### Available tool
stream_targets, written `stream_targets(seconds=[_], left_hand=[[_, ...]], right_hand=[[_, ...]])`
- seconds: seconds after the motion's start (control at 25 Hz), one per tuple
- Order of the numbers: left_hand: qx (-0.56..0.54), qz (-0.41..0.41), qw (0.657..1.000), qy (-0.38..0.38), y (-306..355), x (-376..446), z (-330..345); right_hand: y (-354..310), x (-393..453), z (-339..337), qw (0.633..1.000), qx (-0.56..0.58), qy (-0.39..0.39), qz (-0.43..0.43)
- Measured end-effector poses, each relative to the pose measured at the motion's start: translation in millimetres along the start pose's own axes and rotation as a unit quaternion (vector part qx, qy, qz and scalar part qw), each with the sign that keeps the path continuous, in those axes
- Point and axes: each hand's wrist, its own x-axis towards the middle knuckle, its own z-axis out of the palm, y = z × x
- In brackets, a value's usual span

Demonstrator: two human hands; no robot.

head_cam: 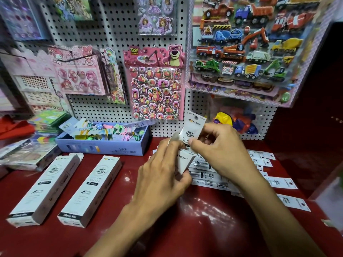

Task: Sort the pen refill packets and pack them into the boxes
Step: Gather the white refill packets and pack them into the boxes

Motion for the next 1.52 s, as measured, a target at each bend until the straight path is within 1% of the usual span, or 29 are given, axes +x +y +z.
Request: stream_targets(seconds=[0.04, 0.08, 0.16, 0.28, 0.4, 0.44, 0.48, 0.56, 0.6, 0.8, 0.84, 0.88, 0.92, 0.96, 1.0, 1.04, 1.08, 1.12, 1.16, 1.2, 1.24, 1.28, 1.32, 1.36, 1.4, 1.44, 1.52], left_hand=[[-0.002, 0.002, 1.0, 0.002, -0.1, -0.3, 0.2], [-0.003, 0.005, 1.0, 0.001, -0.2, -0.4, 0.7], [-0.003, 0.013, 1.0, -0.001, -0.3, -0.4, 2.4], [-0.009, 0.006, 1.0, 0.002, -1.6, -0.6, 3.6], [-0.017, 0.0, 1.0, 0.005, -2.6, -1.6, 3.5], [-0.018, 0.004, 1.0, 0.007, -2.1, -2.4, 3.3], [-0.018, 0.008, 1.0, 0.008, -1.5, -3.3, 3.2], [-0.024, 0.004, 1.0, 0.013, -1.0, -4.5, 2.5], [-0.03, -0.003, 0.999, 0.017, -0.9, -4.4, 1.9], [-0.04, -0.025, 0.998, 0.033, 0.0, -2.7, 3.1], [-0.038, -0.024, 0.998, 0.032, 0.0, -2.1, 3.4], [-0.034, -0.02, 0.999, 0.028, -0.4, -1.6, 3.8], [-0.029, -0.013, 0.999, 0.02, -1.1, -1.0, 3.6], [-0.023, -0.009, 1.0, 0.011, -2.5, -0.1, 2.9], [-0.023, -0.014, 1.0, 0.007, -4.1, 0.9, 1.7], [-0.03, -0.026, 0.999, 0.01, -5.5, 2.1, 0.5], [-0.045, -0.04, 0.998, 0.017, -6.3, 3.1, -0.3], [-0.058, -0.049, 0.997, 0.023, -7.0, 3.7, -0.9], [-0.062, -0.054, 0.996, 0.026, -7.2, 4.2, -1.1], [-0.058, -0.054, 0.996, 0.027, -8.0, 4.2, -1.2], [-0.055, -0.052, 0.997, 0.028, -9.4, 4.3, -1.5], [-0.056, -0.05, 0.997, 0.027, -11.4, 4.5, -2.1], [-0.062, -0.052, 0.996, 0.026, -13.5, 5.0, -3.3], [-0.067, -0.055, 0.996, 0.026, -16.0, 6.0, -4.9], [-0.068, -0.061, 0.995, 0.028, -18.4, 7.2, -6.8], [-0.064, -0.065, 0.995, 0.032, -20.9, 8.3, -8.6], [-0.057, -0.074, 0.994, 0.048, -26.2, 10.2, -11.1]], right_hand=[[-0.9, -0.1, -1.5, 1.0, 0.017, 0.003, 0.008], [-2.0, -0.2, -3.4, 0.999, 0.043, 0.022, 0.006], [-2.3, 0.1, -6.2, 0.997, 0.057, 0.046, -0.014], [1.2, -3.0, 0.7, 0.999, -0.04, 0.006, -0.013], [-0.5, -6.4, 4.5, 0.989, -0.142, 0.033, -0.015], [-2.1, -5.9, 2.4, 0.988, -0.153, 0.03, -0.013], [-3.5, -4.7, -1.1, 0.99, -0.142, 0.014, -0.012], [-4.0, -3.0, -7.2, 0.995, -0.085, -0.048, -0.005], [-3.8, -3.7, -8.5, 0.994, -0.075, -0.077, -0.001], [-7.9, -7.1, -0.4, 0.971, -0.169, -0.163, 0.042], [-6.2, -6.2, 0.5, 0.968, -0.168, -0.178, 0.045], [-4.4, -6.2, 0.8, 0.971, -0.137, -0.194, 0.04], [-2.4, -6.0, 1.2, 0.977, -0.062, -0.2, 0.03], [-0.2, -6.2, 1.2, 0.981, 0.045, -0.19, 0.021], [2.4, -6.4, 1.0, 0.977, 0.155, -0.148, 0.017], [8.5, -5.3, -0.3, 0.968, 0.239, -0.075, 0.025], [18.3, -3.7, -1.6, 0.958, 0.283, -0.006, 0.049], [29.6, -3.9, -2.0, 0.958, 0.273, 0.047, 0.077], [44.1, -4.2, -0.4, 0.974, 0.195, 0.064, 0.094], [59.8, -5.7, 3.0, 0.993, 0.059, 0.033, 0.097], [74.9, -9.6, 8.9, 0.991, -0.088, -0.039, 0.098], [87.2, -14.7, 16.5, 0.965, -0.205, -0.124, 0.103], [95.7, -19.6, 23.4, 0.933, -0.277, -0.2, 0.109], [101.0, -23.0, 28.9, 0.906, -0.315, -0.26, 0.109], [103.3, -24.6, 33.7, 0.891, -0.333, -0.293, 0.097], [104.9, -24.7, 37.1, 0.888, -0.338, -0.301, 0.082], [108.7, -23.4, 39.7, 0.9, -0.331, -0.278, 0.056]])
